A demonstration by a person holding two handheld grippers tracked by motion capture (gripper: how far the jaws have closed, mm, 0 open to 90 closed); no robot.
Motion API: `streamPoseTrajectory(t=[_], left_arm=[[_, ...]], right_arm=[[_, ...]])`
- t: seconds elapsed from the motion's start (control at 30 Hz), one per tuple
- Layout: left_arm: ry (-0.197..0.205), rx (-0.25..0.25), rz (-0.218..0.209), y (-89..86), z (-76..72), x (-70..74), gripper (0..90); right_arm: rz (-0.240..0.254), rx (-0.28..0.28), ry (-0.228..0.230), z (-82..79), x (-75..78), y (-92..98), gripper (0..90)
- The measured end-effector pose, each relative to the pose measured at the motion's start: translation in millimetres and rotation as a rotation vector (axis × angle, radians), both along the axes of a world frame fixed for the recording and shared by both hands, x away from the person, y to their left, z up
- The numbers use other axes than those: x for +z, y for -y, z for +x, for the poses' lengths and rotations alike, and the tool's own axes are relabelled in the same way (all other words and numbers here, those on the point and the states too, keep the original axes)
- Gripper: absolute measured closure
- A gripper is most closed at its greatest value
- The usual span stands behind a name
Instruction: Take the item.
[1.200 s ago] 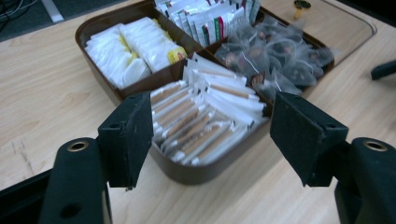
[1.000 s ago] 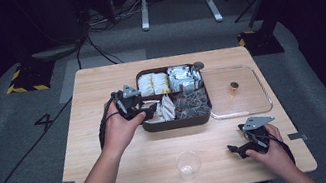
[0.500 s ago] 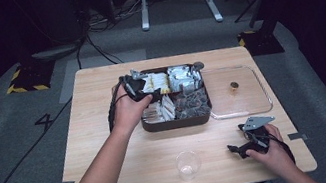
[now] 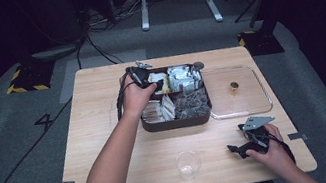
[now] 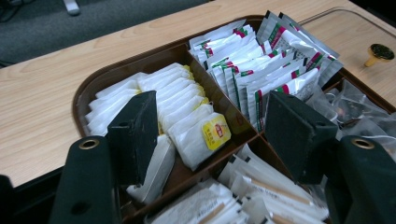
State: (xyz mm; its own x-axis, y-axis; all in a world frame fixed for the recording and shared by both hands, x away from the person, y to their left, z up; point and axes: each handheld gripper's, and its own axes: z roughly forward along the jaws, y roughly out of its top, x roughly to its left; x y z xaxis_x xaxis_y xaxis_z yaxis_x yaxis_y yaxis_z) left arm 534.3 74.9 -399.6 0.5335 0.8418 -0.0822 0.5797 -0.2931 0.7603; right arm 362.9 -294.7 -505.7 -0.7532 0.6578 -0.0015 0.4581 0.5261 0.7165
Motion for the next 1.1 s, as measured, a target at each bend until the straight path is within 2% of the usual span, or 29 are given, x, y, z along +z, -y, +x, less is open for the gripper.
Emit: streamPoseTrajectory(t=[0.1, 0.2, 0.33, 0.47, 0.67, 0.77, 1.1], left_arm=[[-0.021, 0.000, 0.021, 6.6, 9.6, -5.4, 37.2], [-0.066, 0.010, 0.016, 9.7, 18.0, -12.1, 42.7], [-0.101, 0.033, 0.019, 10.8, 27.5, -25.9, 44.6], [-0.152, 0.042, -0.004, 8.8, 37.2, -36.1, 49.5], [-0.172, 0.045, 0.003, 10.9, 43.2, -41.2, 53.7], [-0.181, 0.022, 0.024, 13.9, 43.0, -43.0, 57.6], [-0.197, -0.002, 0.069, 21.2, 46.4, -51.9, 56.7]], right_arm=[[0.000, 0.000, 0.000, 0.0, 0.0, 0.0, 3.2], [0.000, 0.000, 0.000, 0.0, 0.0, 0.0, 3.1], [0.000, 0.000, 0.000, 0.0, 0.0, 0.0, 3.2], [0.000, 0.000, 0.000, 0.0, 0.0, 0.0, 3.1], [-0.001, 0.000, 0.001, 0.0, -0.1, 0.0, 3.2], [-0.001, 0.001, 0.001, 0.0, -0.1, 0.0, 3.2], [0.000, 0.001, 0.001, 0.0, -0.1, 0.0, 3.2]])
